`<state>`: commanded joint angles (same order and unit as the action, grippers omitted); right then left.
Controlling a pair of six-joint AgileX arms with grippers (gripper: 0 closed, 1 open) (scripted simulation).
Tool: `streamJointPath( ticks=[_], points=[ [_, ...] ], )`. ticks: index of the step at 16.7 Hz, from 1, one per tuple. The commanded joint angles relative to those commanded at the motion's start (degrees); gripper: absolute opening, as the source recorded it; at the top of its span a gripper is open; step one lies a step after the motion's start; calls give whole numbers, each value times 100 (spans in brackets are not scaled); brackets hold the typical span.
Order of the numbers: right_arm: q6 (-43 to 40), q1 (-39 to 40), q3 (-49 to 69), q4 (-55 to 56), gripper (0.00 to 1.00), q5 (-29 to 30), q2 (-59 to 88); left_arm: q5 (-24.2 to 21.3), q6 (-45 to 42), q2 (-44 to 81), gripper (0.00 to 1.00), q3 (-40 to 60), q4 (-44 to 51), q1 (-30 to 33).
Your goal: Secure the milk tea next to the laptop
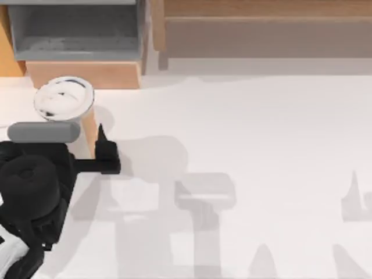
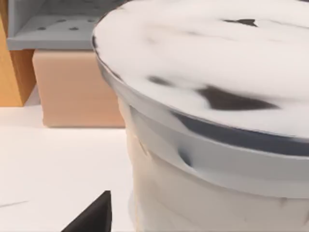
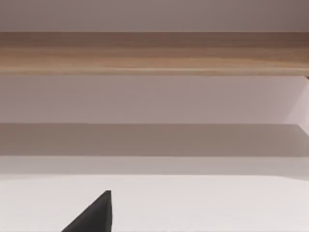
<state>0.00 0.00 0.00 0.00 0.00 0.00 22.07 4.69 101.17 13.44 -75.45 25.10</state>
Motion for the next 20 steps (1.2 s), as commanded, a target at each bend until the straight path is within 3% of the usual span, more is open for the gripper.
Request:
streamJointPath(
  ticks=[4,8,20],
  points=[
    [0,0,0,0,100,0,0,-340,-75,630,100,564,-115,-337],
    [0,0,0,0,100,0,0,-347,-77,639,100,574,-116,-344],
    [0,0,0,0,100,0,0,-347,-77,639,10,574,-116,-344]
  ],
)
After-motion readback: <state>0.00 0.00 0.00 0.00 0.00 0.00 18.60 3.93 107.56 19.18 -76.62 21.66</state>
